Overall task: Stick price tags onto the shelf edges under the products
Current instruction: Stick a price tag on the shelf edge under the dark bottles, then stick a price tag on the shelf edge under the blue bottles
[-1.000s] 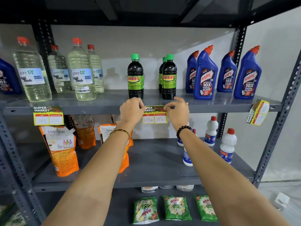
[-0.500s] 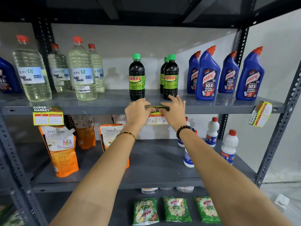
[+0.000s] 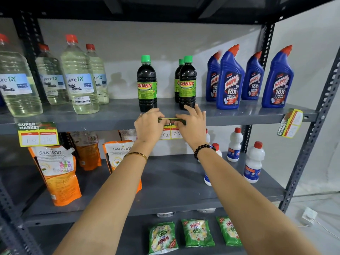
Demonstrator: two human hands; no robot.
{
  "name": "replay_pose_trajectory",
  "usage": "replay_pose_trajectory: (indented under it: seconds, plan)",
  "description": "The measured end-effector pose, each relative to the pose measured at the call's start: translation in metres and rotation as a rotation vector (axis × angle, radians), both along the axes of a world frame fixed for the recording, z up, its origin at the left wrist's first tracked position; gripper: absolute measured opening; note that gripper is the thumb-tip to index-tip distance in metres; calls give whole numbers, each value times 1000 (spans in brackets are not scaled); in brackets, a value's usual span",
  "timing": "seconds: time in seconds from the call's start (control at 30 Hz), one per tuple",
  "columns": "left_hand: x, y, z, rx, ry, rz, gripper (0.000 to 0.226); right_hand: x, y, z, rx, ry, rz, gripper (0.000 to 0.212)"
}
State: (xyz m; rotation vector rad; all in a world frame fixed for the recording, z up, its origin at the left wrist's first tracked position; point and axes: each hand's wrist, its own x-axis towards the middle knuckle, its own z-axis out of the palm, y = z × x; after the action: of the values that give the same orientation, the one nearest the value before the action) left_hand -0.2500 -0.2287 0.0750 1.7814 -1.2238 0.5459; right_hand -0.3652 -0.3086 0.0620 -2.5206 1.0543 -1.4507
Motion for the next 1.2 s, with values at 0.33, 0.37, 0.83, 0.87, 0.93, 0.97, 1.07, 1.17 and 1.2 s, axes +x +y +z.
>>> replay_pose_trajectory:
  seconds: [0.33,0.37,0.83,0.87,0.93,0.97,1.07,1.17,1.2]
  plan:
    - [-16,0,-1,89,20,34,34,-38,3,-7,-7,110,30,51]
    - [-25,-3,-4,53,5,6,37,-51,-1,-9,-6,79,17,52]
    - [-286,-144,-66,-41,-8,-296,31,-307,-128,0,-102,218,-266,43]
    - [-299,-155,-69,-31,9,-280,31,-319,-138,4,-118,232,-260,41]
    - [-319,-173,-73,-6,51,-234,36,-335,-156,10,-133,269,-245,40]
    - [-327,-180,-75,-2,75,-213,38,-340,-164,13,-134,294,-234,41]
    - [-343,-192,-76,6,146,-113,34,-346,-180,21,-130,349,-187,45]
    - [-350,-201,-73,23,192,-17,31,-342,-189,29,-164,417,-144,46]
    - [-352,-204,-72,13,223,-2,30,-340,-191,31,-186,449,-136,46]
